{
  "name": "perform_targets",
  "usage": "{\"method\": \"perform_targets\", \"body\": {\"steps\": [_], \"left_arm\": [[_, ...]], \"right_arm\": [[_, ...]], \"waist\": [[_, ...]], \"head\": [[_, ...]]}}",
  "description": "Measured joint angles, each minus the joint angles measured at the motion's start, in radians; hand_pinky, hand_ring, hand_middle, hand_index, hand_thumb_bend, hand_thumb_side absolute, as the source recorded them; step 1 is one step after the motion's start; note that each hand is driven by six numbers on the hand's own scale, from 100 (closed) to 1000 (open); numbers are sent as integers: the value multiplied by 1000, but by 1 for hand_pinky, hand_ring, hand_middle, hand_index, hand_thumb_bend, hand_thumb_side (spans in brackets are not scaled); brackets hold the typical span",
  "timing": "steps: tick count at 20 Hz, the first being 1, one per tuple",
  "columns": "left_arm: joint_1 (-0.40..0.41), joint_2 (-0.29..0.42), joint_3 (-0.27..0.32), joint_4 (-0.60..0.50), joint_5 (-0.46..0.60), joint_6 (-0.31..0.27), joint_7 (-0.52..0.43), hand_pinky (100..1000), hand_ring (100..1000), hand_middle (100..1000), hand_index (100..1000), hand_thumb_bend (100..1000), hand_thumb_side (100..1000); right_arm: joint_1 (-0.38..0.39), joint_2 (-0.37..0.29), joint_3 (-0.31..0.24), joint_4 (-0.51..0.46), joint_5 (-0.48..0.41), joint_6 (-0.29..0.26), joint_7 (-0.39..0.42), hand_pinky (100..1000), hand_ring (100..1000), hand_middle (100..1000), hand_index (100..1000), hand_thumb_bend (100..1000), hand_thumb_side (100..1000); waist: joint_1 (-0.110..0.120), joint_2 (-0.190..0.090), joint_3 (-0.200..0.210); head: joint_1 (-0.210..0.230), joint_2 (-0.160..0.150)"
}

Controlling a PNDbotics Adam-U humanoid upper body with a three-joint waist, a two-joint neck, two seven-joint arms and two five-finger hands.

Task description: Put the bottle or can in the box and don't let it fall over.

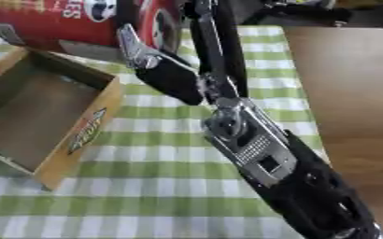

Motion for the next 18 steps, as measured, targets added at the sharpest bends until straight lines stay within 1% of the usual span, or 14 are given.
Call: {"method": "perform_targets", "body": {"steps": [3,5,13,18], "left_arm": [[-1,0,0,0,0,-1,1,583,516,645,695,129,708],[-6,0,0,0,0,-1,0,584,516,645,695,129,708],[-27,1,6,0,-6,-7,6,586,517,645,696,134,699],[-33,1,6,0,-6,-7,7,586,516,645,695,136,699]], "right_arm": [[-17,15,13,4,-13,4,11,286,594,568,722,100,100],[-27,27,24,23,-16,9,15,283,596,571,725,100,100],[-64,99,80,149,-6,-8,20,270,602,579,731,100,100],[-70,127,101,241,23,-19,15,263,607,584,732,100,100]], "waist": [[0,0,7],[0,0,14],[-1,0,42],[-4,1,54]], "head": [[-5,-1],[-10,-4],[-33,-35],[-60,-37]]}}
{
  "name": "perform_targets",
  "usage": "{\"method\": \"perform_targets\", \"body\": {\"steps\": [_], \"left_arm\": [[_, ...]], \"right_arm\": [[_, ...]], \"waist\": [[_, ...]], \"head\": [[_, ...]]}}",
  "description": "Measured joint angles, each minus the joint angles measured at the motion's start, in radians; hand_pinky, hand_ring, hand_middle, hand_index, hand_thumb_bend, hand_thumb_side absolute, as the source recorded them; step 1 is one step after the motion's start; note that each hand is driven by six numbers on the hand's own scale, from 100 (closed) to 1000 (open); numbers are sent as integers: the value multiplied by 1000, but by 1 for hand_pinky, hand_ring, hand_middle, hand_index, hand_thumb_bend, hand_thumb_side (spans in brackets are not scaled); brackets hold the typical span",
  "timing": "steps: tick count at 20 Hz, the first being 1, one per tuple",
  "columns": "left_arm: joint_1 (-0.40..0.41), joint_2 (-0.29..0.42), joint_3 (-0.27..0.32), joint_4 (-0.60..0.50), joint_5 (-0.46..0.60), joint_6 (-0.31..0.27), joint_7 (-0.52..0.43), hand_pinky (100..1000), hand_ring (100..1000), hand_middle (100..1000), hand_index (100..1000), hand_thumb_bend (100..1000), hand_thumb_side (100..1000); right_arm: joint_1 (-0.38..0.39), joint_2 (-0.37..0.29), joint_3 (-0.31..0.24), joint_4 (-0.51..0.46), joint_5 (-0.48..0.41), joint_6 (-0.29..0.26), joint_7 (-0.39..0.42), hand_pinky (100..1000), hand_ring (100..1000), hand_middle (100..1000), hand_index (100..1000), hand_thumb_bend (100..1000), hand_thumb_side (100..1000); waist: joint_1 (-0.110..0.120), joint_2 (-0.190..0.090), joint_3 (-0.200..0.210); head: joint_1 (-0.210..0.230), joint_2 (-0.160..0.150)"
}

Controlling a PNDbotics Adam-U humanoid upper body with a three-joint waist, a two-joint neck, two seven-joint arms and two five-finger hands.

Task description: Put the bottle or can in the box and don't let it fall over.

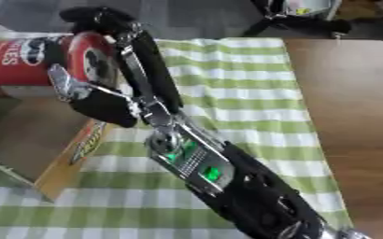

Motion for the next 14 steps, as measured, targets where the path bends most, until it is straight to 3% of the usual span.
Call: {"method": "perform_targets", "body": {"steps": [14], "left_arm": [[-3,0,0,0,0,0,0,588,516,645,696,141,696]], "right_arm": [[-51,77,31,237,40,-39,-13,269,629,606,735,100,100]], "waist": [[0,2,12]], "head": [[-26,-25]]}}
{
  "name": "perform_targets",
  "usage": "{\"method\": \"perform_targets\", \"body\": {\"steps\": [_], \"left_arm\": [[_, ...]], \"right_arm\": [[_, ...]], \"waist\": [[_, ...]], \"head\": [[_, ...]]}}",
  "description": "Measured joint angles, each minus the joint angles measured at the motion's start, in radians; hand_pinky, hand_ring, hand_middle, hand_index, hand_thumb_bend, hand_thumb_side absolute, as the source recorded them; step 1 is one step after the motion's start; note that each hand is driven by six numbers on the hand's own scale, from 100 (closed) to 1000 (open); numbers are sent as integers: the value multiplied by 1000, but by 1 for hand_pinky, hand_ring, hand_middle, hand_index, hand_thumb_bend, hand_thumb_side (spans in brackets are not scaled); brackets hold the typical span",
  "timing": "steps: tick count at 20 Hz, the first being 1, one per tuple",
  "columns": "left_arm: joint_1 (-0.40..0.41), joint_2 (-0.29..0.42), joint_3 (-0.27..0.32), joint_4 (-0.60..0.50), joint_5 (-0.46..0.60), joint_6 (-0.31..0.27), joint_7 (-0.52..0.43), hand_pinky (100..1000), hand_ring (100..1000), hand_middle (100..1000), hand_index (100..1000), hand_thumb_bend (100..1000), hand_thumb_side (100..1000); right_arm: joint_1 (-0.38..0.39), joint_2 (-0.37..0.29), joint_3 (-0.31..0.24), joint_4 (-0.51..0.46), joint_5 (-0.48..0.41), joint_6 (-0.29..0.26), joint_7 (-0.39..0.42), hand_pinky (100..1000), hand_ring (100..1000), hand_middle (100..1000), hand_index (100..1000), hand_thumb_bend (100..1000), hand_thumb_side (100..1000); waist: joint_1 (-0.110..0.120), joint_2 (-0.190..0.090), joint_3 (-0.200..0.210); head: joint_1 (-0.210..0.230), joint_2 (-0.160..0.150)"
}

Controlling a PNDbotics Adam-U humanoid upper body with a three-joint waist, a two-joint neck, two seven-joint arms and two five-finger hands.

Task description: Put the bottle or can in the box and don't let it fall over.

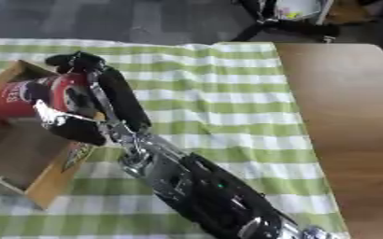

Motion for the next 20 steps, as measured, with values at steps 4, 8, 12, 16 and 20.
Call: {"method": "perform_targets", "body": {"steps": [4,8,12,16,20], "left_arm": [[0,0,0,0,0,0,1,589,516,645,696,145,699],[0,0,0,0,0,0,1,589,516,644,696,146,698],[1,0,0,0,0,1,3,589,516,644,696,148,701],[3,0,0,0,0,3,5,590,516,644,696,149,699],[5,0,0,0,0,3,5,590,515,644,696,150,699]], "right_arm": [[-11,8,3,17,0,-6,12,318,679,640,749,100,100],[-18,13,8,28,0,-8,54,478,777,707,784,100,100],[-18,13,8,27,-9,-9,96,505,824,756,813,100,100],[-18,9,8,18,-10,4,162,560,861,760,774,100,100],[-17,1,-3,-5,-10,20,197,602,893,778,790,100,100]], "waist": [[0,0,0],[0,0,0],[0,0,-2],[0,0,-8],[0,0,-14]], "head": [[-2,-11],[-3,-13],[-4,-11],[-3,-7],[-3,-2]]}}
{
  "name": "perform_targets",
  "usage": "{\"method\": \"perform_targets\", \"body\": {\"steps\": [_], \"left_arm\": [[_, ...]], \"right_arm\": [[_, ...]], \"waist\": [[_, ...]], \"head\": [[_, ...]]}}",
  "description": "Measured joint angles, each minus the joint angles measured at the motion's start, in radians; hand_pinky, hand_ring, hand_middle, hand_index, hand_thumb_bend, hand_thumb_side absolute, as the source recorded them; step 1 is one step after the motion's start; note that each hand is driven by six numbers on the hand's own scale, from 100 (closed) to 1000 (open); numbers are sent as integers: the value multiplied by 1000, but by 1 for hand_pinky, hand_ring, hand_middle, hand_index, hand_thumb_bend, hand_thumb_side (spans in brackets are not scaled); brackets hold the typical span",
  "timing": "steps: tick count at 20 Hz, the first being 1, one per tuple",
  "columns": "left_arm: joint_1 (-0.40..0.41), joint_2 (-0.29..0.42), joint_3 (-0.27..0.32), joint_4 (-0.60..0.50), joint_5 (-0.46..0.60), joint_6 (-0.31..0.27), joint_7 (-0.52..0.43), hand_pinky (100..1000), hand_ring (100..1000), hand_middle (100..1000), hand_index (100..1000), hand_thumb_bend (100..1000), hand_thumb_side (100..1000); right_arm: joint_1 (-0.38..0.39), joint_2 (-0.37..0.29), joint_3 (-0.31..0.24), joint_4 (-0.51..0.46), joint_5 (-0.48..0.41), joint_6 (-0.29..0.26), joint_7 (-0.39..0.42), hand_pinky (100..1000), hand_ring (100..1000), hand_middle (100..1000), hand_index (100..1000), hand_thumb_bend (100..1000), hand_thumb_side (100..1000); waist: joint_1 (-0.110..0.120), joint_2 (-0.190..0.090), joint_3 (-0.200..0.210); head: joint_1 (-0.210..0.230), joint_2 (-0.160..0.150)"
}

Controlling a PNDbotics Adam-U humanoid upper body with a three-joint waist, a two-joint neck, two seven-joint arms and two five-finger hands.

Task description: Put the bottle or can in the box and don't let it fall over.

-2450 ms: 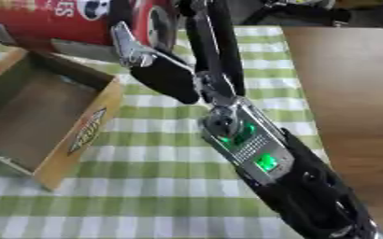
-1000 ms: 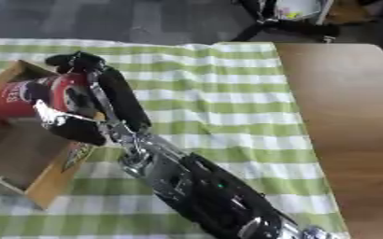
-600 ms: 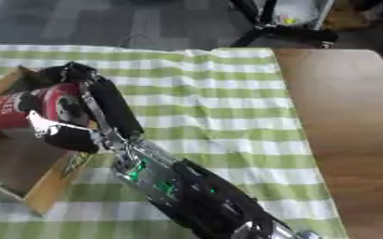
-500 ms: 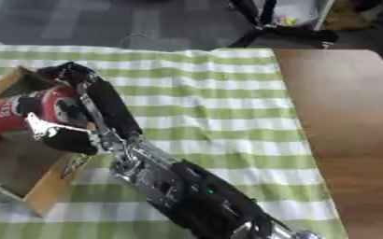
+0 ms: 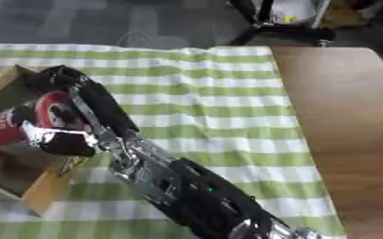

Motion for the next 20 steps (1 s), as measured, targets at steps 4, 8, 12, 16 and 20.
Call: {"method": "perform_targets", "body": {"steps": [4,8,12,16,20], "left_arm": [[6,0,0,0,0,0,0,591,516,644,696,151,698],[8,0,2,0,0,2,2,591,515,643,695,153,697],[12,0,4,0,0,2,2,592,515,643,696,154,697],[14,0,6,0,0,2,3,592,515,642,695,154,695],[15,0,6,0,0,2,6,592,515,642,695,154,695]], "right_arm": [[4,-13,-11,-31,-1,9,13,769,1000,890,871,100,472],[8,-31,-26,-68,8,21,59,855,1000,987,935,100,650],[7,-38,-39,-92,33,42,113,865,1000,1000,941,100,673],[7,-39,-44,-97,50,59,141,860,1000,1000,946,100,675],[9,-40,-51,-106,44,73,141,841,1000,1000,953,100,640]], "waist": [[0,0,-6],[0,0,-11],[0,0,-12],[0,0,-11],[0,0,-11]], "head": [[2,4],[4,12],[6,12],[6,12],[6,12]]}}
